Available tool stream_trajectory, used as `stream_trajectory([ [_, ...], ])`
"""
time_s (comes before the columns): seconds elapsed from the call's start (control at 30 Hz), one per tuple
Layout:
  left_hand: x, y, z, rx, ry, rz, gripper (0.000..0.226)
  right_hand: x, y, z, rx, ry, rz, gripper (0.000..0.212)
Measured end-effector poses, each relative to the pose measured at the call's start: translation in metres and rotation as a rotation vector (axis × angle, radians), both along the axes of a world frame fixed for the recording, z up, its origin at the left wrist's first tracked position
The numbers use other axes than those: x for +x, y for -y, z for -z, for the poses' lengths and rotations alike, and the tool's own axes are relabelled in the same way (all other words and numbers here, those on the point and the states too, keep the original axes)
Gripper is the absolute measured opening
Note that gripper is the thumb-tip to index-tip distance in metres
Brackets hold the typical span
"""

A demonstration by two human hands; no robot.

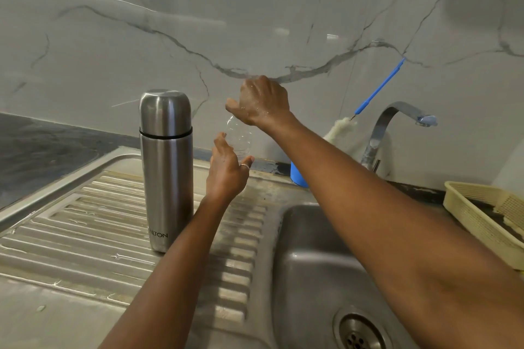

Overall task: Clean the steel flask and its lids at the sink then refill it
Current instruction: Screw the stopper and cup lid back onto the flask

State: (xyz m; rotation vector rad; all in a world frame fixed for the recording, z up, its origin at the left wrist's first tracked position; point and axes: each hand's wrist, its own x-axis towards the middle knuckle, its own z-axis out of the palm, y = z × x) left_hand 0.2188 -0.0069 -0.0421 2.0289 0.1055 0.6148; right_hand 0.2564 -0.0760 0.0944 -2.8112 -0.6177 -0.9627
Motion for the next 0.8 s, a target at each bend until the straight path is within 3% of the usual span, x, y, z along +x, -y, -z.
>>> stream_trajectory([
  [0.23, 0.001, 0.002, 0.002, -0.008, 0.018, -0.015, 0.079, 0.004, -0.008, 0.002, 0.077, -0.087, 0.056, 0.033],
  [0.47, 0.002, 0.002, 0.001, -0.027, 0.01, -0.012, 0.076, 0.0, -0.017, -0.001, 0.052, -0.056, 0.138, 0.023],
  [0.63, 0.006, -0.003, 0.004, -0.032, -0.03, 0.046, 0.089, -0.003, -0.013, 0.002, 0.027, 0.003, 0.135, 0.037],
  [0.8, -0.003, 0.005, 0.002, 0.033, -0.107, 0.042, 0.113, -0.014, -0.007, -0.001, 0.021, -0.02, 0.135, 0.067],
])
